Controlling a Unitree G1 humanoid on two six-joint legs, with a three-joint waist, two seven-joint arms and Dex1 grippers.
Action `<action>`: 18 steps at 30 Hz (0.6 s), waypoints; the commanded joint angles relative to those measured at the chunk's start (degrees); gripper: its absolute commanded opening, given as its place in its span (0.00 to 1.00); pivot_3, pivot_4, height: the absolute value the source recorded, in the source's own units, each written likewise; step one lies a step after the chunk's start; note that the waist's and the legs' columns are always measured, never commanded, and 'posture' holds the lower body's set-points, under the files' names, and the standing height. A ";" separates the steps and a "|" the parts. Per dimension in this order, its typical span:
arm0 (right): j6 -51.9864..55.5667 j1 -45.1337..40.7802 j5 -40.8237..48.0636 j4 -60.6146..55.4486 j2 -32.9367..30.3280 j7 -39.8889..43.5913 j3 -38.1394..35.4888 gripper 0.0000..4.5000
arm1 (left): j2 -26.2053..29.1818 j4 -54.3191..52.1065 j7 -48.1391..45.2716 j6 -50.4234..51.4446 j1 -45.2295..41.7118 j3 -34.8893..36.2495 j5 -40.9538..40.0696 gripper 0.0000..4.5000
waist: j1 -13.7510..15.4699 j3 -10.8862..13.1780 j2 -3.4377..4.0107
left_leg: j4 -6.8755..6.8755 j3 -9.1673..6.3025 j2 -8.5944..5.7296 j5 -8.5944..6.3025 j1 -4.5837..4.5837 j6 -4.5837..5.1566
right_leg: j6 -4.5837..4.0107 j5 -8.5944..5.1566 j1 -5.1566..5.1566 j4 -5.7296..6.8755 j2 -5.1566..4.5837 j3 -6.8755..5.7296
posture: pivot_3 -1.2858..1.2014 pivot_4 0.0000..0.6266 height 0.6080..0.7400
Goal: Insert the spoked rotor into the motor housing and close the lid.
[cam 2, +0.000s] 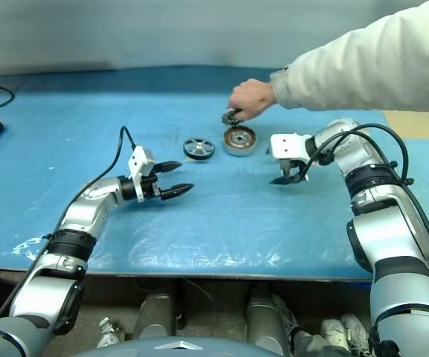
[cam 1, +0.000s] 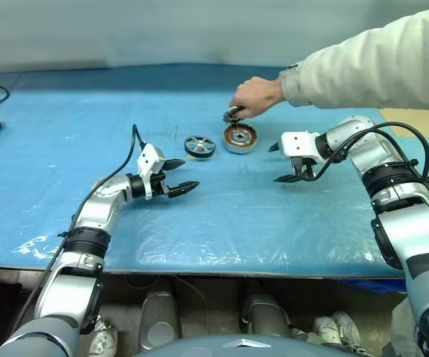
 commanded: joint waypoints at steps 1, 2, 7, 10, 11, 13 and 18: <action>0.29 -1.63 1.37 -0.79 -0.71 -0.55 -2.45 0.99 | -0.02 -2.85 0.23 0.53 -1.01 0.13 -0.43 1.00 | -0.12 0.00 0.00 | 0.00 0.00 0.00 0.00 0.00 0.00 | 0.00 0.00 0.00 0.00 0.00 0.00 | 0.52 0.24 1.00; 0.61 -1.41 1.66 -1.00 -0.69 -0.75 -2.80 0.99 | -0.02 -3.01 0.21 0.73 -1.12 0.10 -0.45 1.00 | -0.16 0.00 0.00 | 0.00 0.00 0.00 0.00 0.00 0.00 | 0.00 0.00 -0.01 0.00 0.00 0.00 | 0.52 0.24 1.00; 3.76 -0.38 4.67 -1.52 0.48 -3.58 -6.72 0.99 | 0.08 -4.04 0.31 1.77 -1.44 0.05 -0.56 1.00 | -0.29 0.00 0.00 | 0.00 0.00 0.00 0.00 -0.02 0.00 | 0.00 0.00 -0.03 0.00 0.01 0.01 | 0.52 0.24 1.00; 7.21 -0.17 7.97 -1.67 2.19 -5.13 -10.10 0.99 | 0.17 -4.83 0.40 2.37 -1.35 0.07 -0.56 1.00 | -0.37 0.00 0.00 | 0.00 0.00 0.01 0.00 -0.07 0.00 | 0.00 0.00 -0.10 0.01 0.01 0.01 | 0.52 0.24 1.00; 9.17 -0.18 10.29 -1.85 3.37 -4.67 -11.93 0.99 | 0.23 -4.99 0.35 2.56 -1.33 0.09 -0.57 1.00 | -0.43 0.00 0.00 | 0.00 0.01 0.01 0.00 -0.08 0.00 | 0.00 0.00 -0.13 0.02 0.02 0.02 | 0.52 0.24 1.00; 14.18 -0.92 16.14 -1.85 6.49 -4.38 -16.84 0.99 | 0.37 -5.23 0.30 2.84 -1.21 0.13 -0.56 1.00 | -0.51 0.00 0.00 | -0.01 0.02 0.05 0.00 -0.09 0.00 | 0.00 0.00 -0.17 0.04 0.05 0.04 | 0.52 0.24 1.00; 20.81 -2.11 21.32 -1.19 10.60 -4.83 -21.57 0.99 | 0.52 -5.23 0.30 3.08 -1.32 0.14 -0.45 1.00 | -0.32 0.00 0.01 | 0.00 0.03 0.12 0.07 -0.28 0.11 | -0.02 0.00 -0.41 0.11 0.10 0.02 | 0.52 0.24 1.00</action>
